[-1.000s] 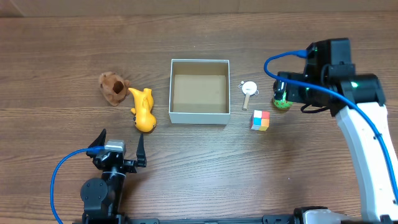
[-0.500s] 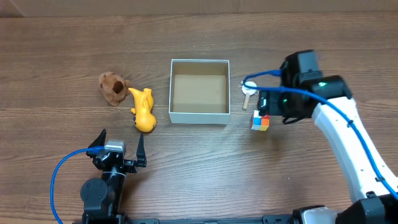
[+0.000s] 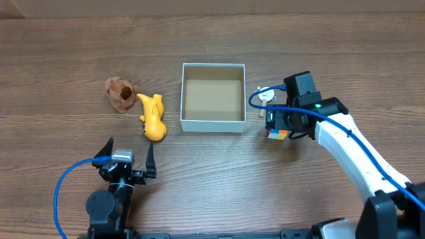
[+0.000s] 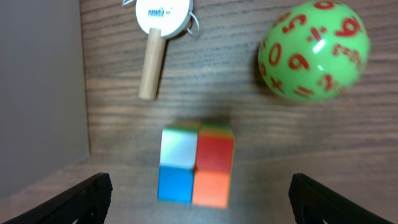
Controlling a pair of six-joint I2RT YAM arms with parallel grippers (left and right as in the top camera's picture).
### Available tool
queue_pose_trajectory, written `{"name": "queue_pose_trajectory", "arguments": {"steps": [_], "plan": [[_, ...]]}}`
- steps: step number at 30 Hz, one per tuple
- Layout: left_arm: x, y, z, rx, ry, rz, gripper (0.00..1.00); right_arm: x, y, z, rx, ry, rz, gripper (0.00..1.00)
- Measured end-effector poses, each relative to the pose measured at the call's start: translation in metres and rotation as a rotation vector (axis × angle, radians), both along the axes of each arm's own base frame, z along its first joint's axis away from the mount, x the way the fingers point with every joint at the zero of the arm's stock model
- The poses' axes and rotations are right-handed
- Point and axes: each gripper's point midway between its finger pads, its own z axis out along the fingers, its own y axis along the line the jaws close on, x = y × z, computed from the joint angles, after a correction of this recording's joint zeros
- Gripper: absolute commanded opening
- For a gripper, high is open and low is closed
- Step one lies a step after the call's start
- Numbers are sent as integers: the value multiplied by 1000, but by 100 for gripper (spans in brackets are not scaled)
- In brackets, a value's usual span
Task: Pack container
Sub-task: 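Move right gripper over the small Rubik's cube and lower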
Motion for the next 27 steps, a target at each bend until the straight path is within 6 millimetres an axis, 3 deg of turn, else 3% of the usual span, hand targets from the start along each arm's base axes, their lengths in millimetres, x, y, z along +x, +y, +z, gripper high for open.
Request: {"name": "queue_pose_trajectory", "arguments": {"steps": [11,16,19,24,27], "plan": [[0,0,0,0,0,0,100,3,1,-54,-42,110,-3,89],[0,0,0,0,0,0,100,-6,-2,-83,-66,196,-6,83],[0,0,0,0,0,0,100,-4,-2,-83,-67,192,-10,80],[0,0,0,0,0,0,100,-5,-2,-83,-69,193,-11,60],[0,0,0,0,0,0,100,-5,-3,-83,-70,195,-13,59]]}}
